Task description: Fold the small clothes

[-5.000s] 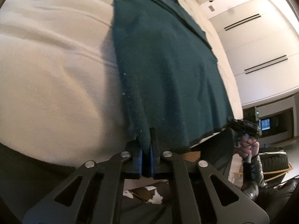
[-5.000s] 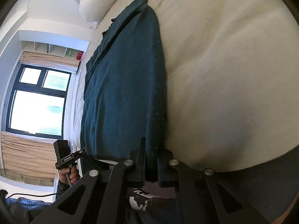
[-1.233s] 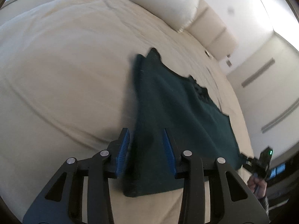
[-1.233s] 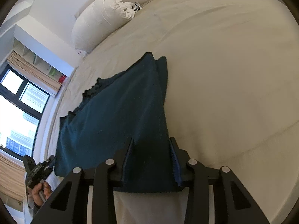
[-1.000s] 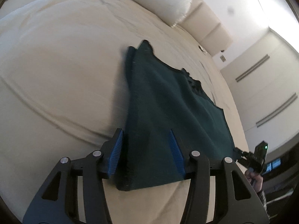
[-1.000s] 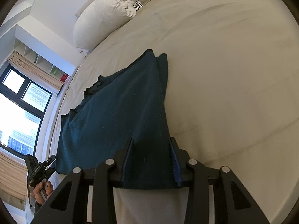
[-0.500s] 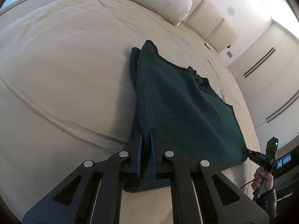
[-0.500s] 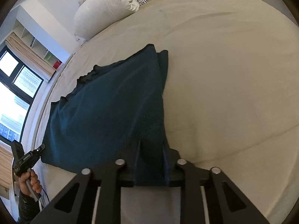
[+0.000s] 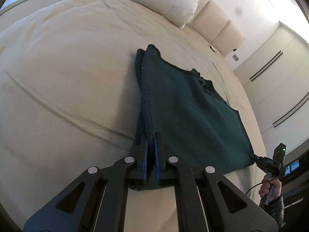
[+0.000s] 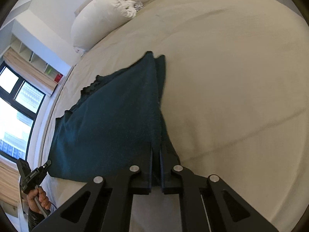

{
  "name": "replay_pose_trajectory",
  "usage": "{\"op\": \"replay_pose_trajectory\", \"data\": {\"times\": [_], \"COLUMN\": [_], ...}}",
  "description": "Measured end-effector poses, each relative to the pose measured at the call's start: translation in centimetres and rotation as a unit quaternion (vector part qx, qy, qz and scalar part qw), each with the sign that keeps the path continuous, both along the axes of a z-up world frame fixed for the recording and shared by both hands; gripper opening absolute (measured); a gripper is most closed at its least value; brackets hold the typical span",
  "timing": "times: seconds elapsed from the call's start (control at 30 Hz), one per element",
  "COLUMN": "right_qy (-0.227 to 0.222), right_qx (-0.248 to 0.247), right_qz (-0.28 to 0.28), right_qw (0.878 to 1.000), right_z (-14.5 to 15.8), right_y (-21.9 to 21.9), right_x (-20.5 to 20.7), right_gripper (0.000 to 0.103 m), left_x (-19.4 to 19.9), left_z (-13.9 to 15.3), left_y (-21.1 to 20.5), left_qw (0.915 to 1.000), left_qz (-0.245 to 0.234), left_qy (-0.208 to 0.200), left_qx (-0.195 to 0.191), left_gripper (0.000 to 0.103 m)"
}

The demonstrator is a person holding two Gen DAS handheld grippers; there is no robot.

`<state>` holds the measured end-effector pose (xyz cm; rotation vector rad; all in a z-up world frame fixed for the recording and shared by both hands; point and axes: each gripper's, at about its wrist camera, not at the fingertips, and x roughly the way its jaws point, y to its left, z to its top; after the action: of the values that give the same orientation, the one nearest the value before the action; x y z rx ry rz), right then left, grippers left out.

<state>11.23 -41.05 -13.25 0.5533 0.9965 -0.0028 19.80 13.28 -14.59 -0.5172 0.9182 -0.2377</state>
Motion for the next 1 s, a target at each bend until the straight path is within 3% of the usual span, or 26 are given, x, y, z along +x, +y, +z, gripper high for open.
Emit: {"op": "replay_pose_trajectory", "data": {"times": [0.13, 0.37, 0.43, 0.5, 0.57, 0.67, 0.8, 1.0], "right_qy": [-0.001, -0.007, 0.005, 0.006, 0.009, -0.005, -0.036, -0.036], "right_qx": [0.041, 0.065, 0.047, 0.031, -0.015, -0.065, -0.059, 0.005], "right_qz": [-0.022, -0.03, -0.014, -0.014, -0.032, -0.03, 0.055, 0.193], "right_qw": [0.999, 0.997, 0.999, 0.999, 0.999, 0.997, 0.996, 0.981], "right_z": [-1.3, -1.8, -1.5, -0.8, 0.5, 2.7, 4.8, 3.4], "right_y": [-1.2, -1.7, -1.0, -0.8, -0.7, 0.3, 5.0, 15.7], "right_x": [-0.9, -1.5, -1.1, -1.1, -1.1, -0.3, 3.7, 12.7], "right_gripper": [0.006, 0.006, 0.006, 0.012, 0.029, 0.031, 0.031, 0.03], "left_x": [-0.5, -0.6, -0.3, -0.2, -0.2, -0.5, -0.4, 3.5], "left_z": [-0.9, -2.2, -2.5, -2.2, -2.1, -1.1, 2.2, 4.4], "left_y": [0.9, 1.4, 1.0, 1.1, 1.3, 1.5, 0.9, -3.8], "left_qw": [0.9998, 0.9995, 0.9996, 0.9995, 0.9993, 0.9992, 0.9983, 0.9958], "left_qz": [0.01, 0.018, 0.012, 0.009, 0.013, 0.028, 0.046, -0.018], "left_qy": [0.01, 0.017, 0.02, 0.016, 0.02, 0.024, -0.014, -0.069], "left_qx": [-0.014, -0.02, -0.017, -0.025, -0.029, -0.013, 0.033, 0.058], "left_gripper": [0.004, 0.004, 0.006, 0.006, 0.006, 0.007, 0.007, 0.007]}}
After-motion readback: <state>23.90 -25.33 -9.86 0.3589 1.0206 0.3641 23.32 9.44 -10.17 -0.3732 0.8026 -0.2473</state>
